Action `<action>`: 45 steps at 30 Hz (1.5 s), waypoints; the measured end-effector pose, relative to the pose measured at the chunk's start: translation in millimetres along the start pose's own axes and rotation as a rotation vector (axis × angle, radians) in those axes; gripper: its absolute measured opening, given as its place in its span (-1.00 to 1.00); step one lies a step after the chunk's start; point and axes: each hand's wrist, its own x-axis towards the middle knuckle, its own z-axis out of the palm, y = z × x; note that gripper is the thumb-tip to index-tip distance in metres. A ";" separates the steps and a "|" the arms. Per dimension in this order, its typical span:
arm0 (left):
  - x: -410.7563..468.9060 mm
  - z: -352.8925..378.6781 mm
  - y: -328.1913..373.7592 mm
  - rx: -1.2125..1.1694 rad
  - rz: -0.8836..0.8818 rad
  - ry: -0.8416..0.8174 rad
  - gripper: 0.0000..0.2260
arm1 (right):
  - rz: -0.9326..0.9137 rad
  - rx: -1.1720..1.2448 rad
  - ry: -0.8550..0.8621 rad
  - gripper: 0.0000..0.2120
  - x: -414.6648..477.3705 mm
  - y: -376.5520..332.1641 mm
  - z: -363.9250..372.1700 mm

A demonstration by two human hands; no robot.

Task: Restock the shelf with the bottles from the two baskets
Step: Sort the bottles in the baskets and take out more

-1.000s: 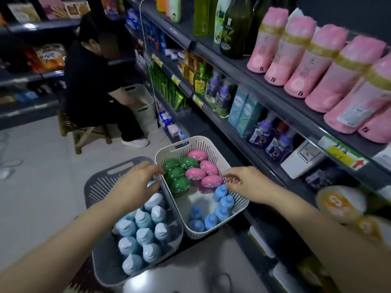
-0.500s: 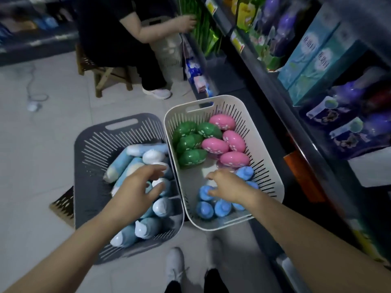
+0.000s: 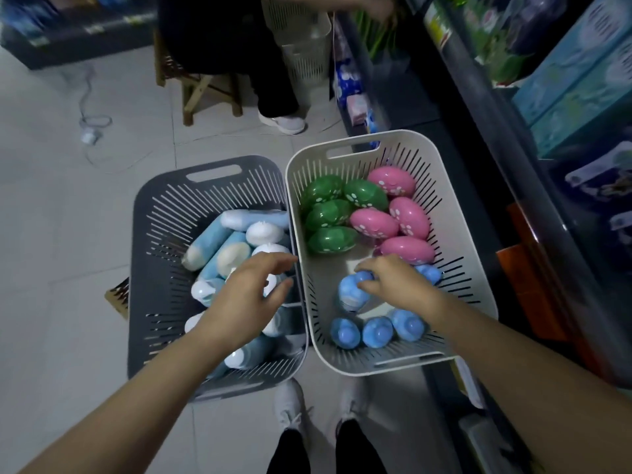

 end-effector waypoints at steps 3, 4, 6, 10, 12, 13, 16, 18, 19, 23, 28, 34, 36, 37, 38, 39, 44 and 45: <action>8.0 3.6 7.8 -0.011 0.048 -0.002 -0.72 | -0.060 0.138 0.094 -0.72 -15.2 -7.1 -36.0; 11.0 4.8 12.1 -0.014 0.051 -0.004 -0.66 | -0.078 0.191 0.108 -0.72 -20.4 -10.2 -48.6; 16.8 7.0 22.1 -0.025 0.056 -0.026 -0.52 | -0.117 0.318 0.140 -0.73 -28.9 -19.1 -71.6; 25.8 8.7 48.7 -0.246 0.010 -0.139 -0.36 | -0.231 0.585 0.179 -0.75 -40.2 -43.1 -100.4; 28.6 7.9 53.6 -0.339 -0.049 -0.117 -0.41 | -0.259 0.718 0.171 -0.74 -41.3 -52.0 -100.7; 28.7 7.3 52.8 -0.345 -0.080 -0.095 -0.46 | -0.252 0.787 0.166 -0.72 -40.5 -54.8 -96.9; 21.0 6.2 38.9 -0.385 -0.161 -0.040 -0.61 | -0.124 0.867 0.137 -0.63 -29.6 -48.8 -69.2; 12.8 4.7 25.4 -0.425 -0.232 0.012 -0.64 | -0.040 0.614 0.063 -0.54 -21.4 -36.0 -42.0; 9.2 2.9 19.1 -0.435 -0.261 0.045 -0.65 | -0.029 0.439 -0.020 -0.48 -18.8 -30.0 -27.5; -3.4 -6.4 -0.2 -0.427 -0.319 0.105 -0.67 | -0.078 -0.067 -0.293 -0.35 -9.7 -21.6 24.3; -14.8 -10.6 -10.1 -0.481 -0.358 0.146 -0.70 | -0.102 -0.225 -0.343 -0.50 -0.4 -17.8 57.0; -24.9 -6.4 -20.2 -0.471 -0.417 0.193 -0.65 | -0.032 -0.141 -0.163 -0.88 11.3 -7.9 50.8; -27.1 -5.8 -19.5 -0.479 -0.422 0.195 -0.60 | -0.028 -0.091 -0.134 -0.87 12.7 -1.0 47.2; -27.4 -6.2 -19.2 -0.480 -0.421 0.199 -0.61 | -0.044 -0.073 -0.121 -0.89 10.8 -0.2 42.9; -27.4 -6.9 -18.3 -0.476 -0.419 0.201 -0.63 | -0.050 -0.043 -0.105 -0.90 7.6 -0.4 36.7; -27.3 -8.4 -16.9 -0.468 -0.414 0.202 -0.64 | -0.068 0.002 -0.080 -0.89 3.1 -3.1 28.0; -23.8 -20.7 2.9 -0.478 -0.345 0.217 -0.67 | -0.108 0.205 0.038 -0.91 -24.6 -26.7 -27.6; -23.0 -24.4 7.8 -0.471 -0.328 0.215 -0.68 | -0.109 0.222 0.063 -0.86 -31.1 -32.0 -39.0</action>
